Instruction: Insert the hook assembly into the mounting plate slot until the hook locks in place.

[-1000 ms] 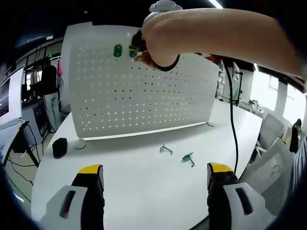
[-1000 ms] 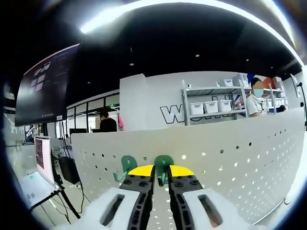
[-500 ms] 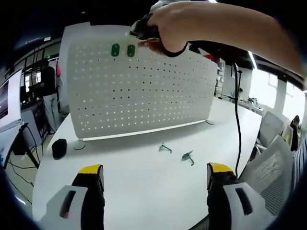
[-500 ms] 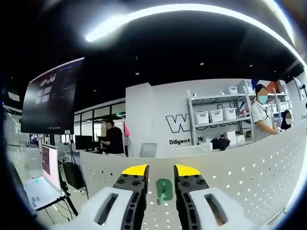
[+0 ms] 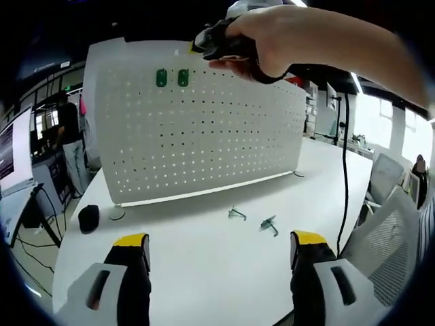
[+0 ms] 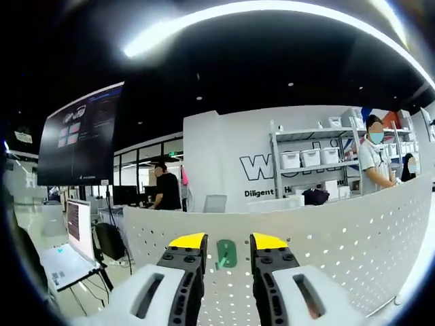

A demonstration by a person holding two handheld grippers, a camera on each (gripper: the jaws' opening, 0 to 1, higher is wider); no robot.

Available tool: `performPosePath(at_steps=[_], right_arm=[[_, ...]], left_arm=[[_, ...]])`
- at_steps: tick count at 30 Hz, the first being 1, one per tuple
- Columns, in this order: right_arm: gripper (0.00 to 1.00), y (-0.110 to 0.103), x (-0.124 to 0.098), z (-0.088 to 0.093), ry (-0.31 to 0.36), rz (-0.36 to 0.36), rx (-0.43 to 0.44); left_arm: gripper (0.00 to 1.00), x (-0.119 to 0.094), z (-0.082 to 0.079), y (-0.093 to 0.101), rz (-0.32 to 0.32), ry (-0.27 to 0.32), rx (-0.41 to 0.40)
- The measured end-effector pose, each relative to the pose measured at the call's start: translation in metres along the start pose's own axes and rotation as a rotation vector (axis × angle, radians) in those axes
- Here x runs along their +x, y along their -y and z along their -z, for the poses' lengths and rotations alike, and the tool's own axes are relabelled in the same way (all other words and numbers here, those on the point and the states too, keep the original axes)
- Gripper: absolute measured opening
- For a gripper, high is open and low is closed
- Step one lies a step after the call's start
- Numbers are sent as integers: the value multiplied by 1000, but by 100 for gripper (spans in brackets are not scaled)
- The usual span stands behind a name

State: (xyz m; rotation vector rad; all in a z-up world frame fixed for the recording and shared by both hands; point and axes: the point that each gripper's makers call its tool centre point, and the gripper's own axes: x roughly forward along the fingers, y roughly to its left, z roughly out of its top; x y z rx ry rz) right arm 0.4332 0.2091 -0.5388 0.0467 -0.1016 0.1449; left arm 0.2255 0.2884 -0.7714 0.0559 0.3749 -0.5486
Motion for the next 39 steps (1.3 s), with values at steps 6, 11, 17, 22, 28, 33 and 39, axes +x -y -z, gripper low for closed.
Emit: performPosePath(at_steps=[6,11,17,22,28,33,39], right_arm=[[23,3,-7,-4,1,-21,-24],[25,9,-18,-3,2,-37,-53],[25,20,-40,18,-46,-57,-113],[28,30,-59,36,-92,-74,-145],[30,48,-85,63,-163,-91,-200],[33,55,-104,78,-203,-114,-223],[35,74,-130,98,-263,-97,-186]], left_arm=[[88,2,3,2,12,-16,3],[89,2,4,2,19,-19,-3],[89,3,6,4,31,-32,-9],[90,4,8,7,46,-40,-1],[90,4,10,10,63,-44,-6],[89,5,10,11,74,-46,-7],[89,5,10,13,83,-47,-15]])
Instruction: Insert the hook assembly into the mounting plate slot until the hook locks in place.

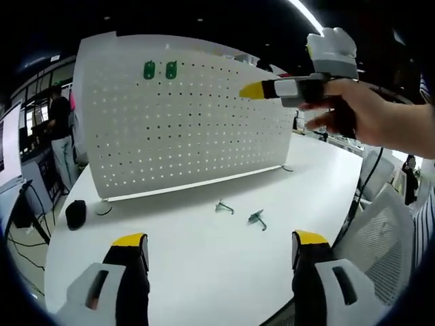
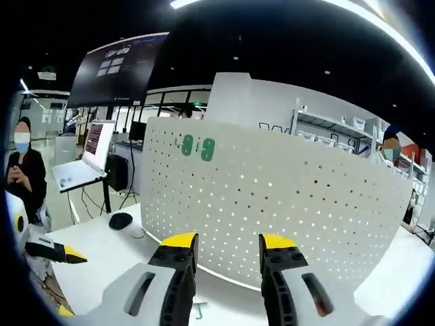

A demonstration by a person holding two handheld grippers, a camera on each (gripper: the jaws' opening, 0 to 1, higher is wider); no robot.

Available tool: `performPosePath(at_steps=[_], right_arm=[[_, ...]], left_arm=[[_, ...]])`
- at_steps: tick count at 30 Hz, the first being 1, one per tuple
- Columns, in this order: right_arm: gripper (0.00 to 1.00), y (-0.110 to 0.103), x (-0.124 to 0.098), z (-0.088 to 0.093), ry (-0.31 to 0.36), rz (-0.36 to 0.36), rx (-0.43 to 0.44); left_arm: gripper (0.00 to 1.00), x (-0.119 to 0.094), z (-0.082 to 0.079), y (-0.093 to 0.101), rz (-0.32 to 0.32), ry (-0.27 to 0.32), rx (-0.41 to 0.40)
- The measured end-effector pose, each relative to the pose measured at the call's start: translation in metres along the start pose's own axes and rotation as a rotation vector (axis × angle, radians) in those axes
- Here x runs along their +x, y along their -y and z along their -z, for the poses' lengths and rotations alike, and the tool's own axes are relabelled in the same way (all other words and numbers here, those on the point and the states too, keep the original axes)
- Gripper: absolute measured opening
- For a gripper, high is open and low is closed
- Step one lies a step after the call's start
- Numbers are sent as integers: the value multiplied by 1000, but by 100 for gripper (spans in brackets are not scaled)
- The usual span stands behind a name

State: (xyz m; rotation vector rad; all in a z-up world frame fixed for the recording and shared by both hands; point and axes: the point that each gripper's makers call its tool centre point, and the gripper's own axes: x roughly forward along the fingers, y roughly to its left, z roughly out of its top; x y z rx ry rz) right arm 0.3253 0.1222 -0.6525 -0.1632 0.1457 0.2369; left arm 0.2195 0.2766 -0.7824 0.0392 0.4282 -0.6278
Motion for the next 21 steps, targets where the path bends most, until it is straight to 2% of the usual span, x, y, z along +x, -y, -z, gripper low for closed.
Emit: performPosePath(at_steps=[5,13,17,21], right_arm=[[37,4,-18,14,-8,0,4],[38,-6,-52,61,-99,-55,-23],[44,-7,-70,75,-119,-67,-42],[44,-11,-87,94,-166,-95,-61]], left_arm=[[89,2,3,5,17,-16,17],[89,3,6,7,32,-28,13],[89,4,7,8,34,-34,15],[90,5,8,9,35,-44,26]])
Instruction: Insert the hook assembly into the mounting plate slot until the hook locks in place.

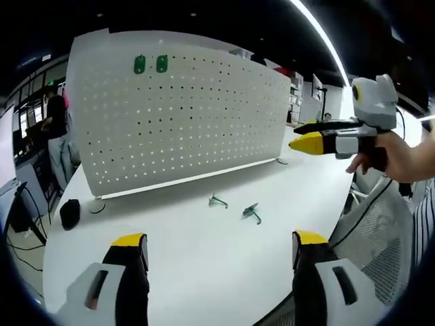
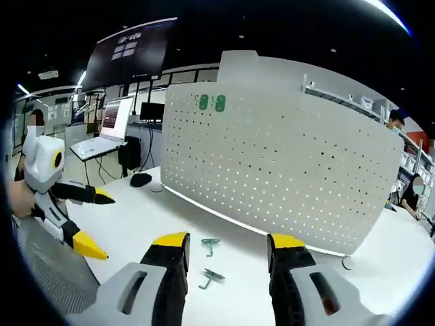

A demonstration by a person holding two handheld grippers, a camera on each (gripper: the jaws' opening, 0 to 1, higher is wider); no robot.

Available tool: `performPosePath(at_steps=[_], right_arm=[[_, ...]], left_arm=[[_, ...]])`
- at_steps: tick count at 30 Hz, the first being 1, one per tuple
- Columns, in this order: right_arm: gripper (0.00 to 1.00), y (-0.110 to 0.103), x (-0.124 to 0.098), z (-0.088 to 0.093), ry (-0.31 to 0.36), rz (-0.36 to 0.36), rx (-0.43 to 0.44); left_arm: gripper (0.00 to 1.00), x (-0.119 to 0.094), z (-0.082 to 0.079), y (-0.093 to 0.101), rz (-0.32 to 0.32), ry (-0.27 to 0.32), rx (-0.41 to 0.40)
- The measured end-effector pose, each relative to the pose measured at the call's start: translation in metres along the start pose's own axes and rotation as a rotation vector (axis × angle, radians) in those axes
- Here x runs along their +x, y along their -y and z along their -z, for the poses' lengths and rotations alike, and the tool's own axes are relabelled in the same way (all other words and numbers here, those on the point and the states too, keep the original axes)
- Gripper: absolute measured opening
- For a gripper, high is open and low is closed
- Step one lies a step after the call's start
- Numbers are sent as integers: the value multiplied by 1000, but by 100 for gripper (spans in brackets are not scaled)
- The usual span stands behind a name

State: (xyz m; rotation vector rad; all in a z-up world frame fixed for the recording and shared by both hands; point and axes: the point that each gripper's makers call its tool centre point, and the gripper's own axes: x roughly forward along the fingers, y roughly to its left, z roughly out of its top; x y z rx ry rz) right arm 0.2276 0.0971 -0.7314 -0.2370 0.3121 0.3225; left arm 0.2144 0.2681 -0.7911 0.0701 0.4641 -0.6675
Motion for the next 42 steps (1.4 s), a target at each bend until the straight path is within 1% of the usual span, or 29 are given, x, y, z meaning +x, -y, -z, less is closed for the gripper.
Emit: performPosePath(at_steps=[1,4,5,6,9,11,12,13,15,17,18,21,25,30,32,36,42], right_arm=[[44,-2,-3,5,-13,-9,-21],[43,-9,-12,19,-39,-34,-33],[43,-12,-14,22,-43,-43,-50],[43,-15,-17,23,-43,-51,-87],[43,-28,-25,29,-43,-78,-118],[42,-32,-28,36,-55,-85,-135],[41,-33,-29,40,-66,-89,-136],[41,-34,-29,42,-70,-93,-133],[41,-36,-29,44,-75,-99,-129],[40,-39,-27,42,-66,-108,-148],[40,-41,-25,42,-69,-113,-155],[40,-45,-22,44,-77,-132,-117],[39,-54,-22,50,-85,-164,-148],[38,-62,-21,53,-94,-195,-176],[38,-62,-21,54,-98,-198,-172],[37,-58,-19,58,-116,-195,-144],[36,-57,-19,60,-128,-191,-123]], left_arm=[[90,0,0,0,-2,-2,1],[91,1,3,-2,-6,-16,-3],[92,1,4,-2,-4,-21,-4],[92,1,5,-2,-3,-27,-9],[92,1,8,-3,-2,-39,-13],[90,2,11,-2,12,-64,-31],[87,1,10,-3,5,-62,-32],[87,1,7,-5,-4,-51,-16],[90,2,5,-7,-2,-47,-15],[90,6,7,-9,10,-59,-26],[89,10,9,-11,19,-72,-28],[89,18,13,-15,38,-89,-23],[86,30,17,-19,54,-106,-10],[82,49,29,-25,72,-137,1],[77,57,32,-25,83,-148,19],[73,73,34,-25,103,-159,33],[64,100,30,-19,145,-158,51]])
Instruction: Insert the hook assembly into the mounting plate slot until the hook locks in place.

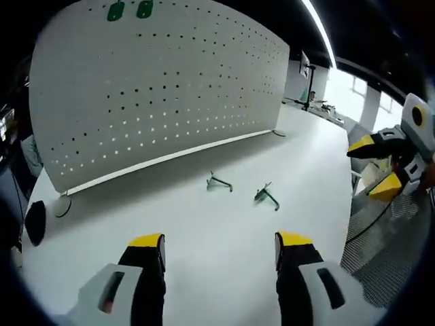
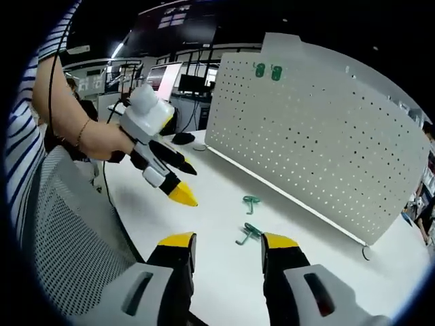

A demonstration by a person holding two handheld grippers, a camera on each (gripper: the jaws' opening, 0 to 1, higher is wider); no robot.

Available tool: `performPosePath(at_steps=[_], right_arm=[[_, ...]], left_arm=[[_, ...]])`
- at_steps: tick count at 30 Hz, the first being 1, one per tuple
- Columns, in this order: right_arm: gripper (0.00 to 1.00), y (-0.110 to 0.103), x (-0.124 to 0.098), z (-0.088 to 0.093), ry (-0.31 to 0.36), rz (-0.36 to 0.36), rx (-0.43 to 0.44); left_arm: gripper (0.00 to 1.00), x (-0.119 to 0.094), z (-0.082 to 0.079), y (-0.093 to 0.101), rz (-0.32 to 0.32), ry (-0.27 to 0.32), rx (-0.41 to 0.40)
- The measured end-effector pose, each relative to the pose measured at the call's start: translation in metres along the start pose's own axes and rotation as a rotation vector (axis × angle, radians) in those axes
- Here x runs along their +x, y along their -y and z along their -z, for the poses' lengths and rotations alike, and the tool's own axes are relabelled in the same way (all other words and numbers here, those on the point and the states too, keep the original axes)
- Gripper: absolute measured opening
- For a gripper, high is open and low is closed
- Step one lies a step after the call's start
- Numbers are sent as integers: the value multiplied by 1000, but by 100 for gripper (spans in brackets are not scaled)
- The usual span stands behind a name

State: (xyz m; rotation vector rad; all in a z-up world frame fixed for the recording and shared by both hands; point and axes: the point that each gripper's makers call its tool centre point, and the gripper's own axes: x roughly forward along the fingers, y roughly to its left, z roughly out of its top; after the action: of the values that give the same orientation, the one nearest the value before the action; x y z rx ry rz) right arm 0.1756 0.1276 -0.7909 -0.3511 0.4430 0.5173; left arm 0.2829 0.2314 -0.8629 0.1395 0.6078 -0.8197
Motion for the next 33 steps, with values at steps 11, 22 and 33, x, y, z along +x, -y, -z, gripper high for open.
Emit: performPosePath(at_steps=[11,22,33], right_arm=[[34,5,0,4,-14,12,31],[33,6,2,7,-27,5,51],[31,8,2,9,-33,8,62]], left_arm=[[48,46,-3,-5,34,-17,0],[32,81,-20,-12,47,-7,4],[24,96,-27,-7,61,-17,36]])
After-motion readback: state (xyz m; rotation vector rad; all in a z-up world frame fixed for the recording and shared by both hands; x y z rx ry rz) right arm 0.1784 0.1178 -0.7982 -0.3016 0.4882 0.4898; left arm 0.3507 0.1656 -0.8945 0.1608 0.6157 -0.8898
